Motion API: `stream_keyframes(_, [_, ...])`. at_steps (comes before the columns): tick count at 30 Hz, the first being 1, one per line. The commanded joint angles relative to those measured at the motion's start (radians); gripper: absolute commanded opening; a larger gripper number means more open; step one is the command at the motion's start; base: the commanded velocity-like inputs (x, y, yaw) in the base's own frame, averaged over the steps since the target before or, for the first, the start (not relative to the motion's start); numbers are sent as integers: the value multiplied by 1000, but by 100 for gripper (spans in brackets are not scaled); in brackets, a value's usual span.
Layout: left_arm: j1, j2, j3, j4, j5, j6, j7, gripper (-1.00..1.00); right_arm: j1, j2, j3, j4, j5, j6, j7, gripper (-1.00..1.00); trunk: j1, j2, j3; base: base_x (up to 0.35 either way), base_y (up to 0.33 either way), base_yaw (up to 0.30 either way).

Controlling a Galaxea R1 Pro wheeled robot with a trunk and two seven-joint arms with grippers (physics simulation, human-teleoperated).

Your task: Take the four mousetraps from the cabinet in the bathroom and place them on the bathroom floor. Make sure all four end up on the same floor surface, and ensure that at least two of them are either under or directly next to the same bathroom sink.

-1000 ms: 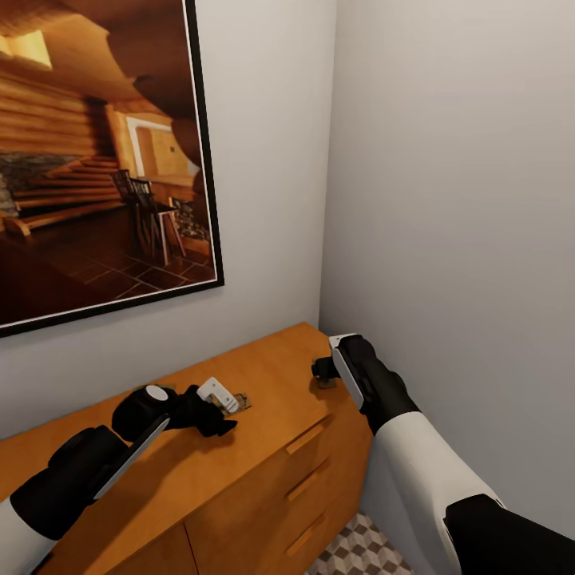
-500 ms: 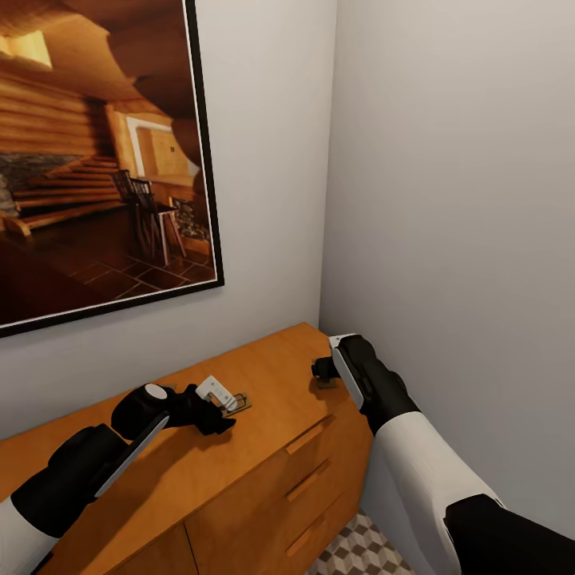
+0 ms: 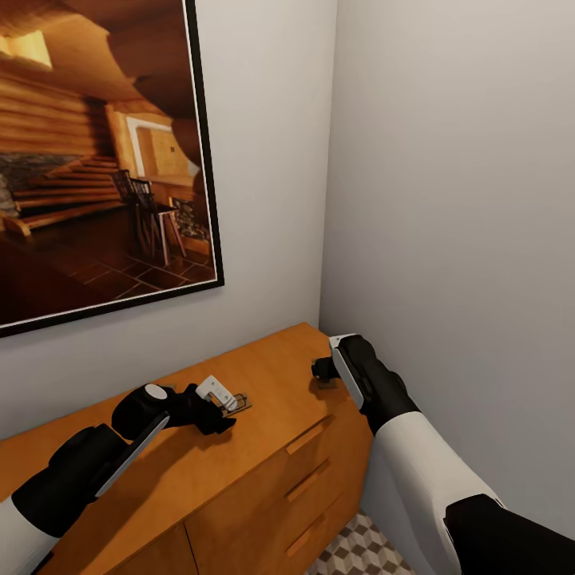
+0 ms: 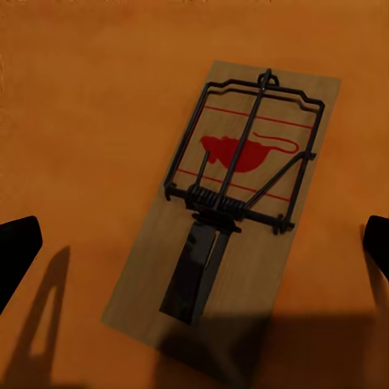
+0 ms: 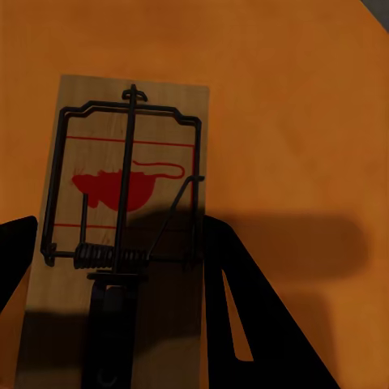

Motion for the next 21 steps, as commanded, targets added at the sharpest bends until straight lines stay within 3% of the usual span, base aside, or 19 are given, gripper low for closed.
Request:
stream_keyframes(1, [0,1,-1,9,3,5,4,100,-1,0,1,0,-11,3,-10,-100,0,-1,-1,0,0,0])
stream_keyframes(21, [-1,0,-3,9,5,6,3,100,-1,0,1,12,-11,3,-9,-100,12,-22,-11,0,0,0])
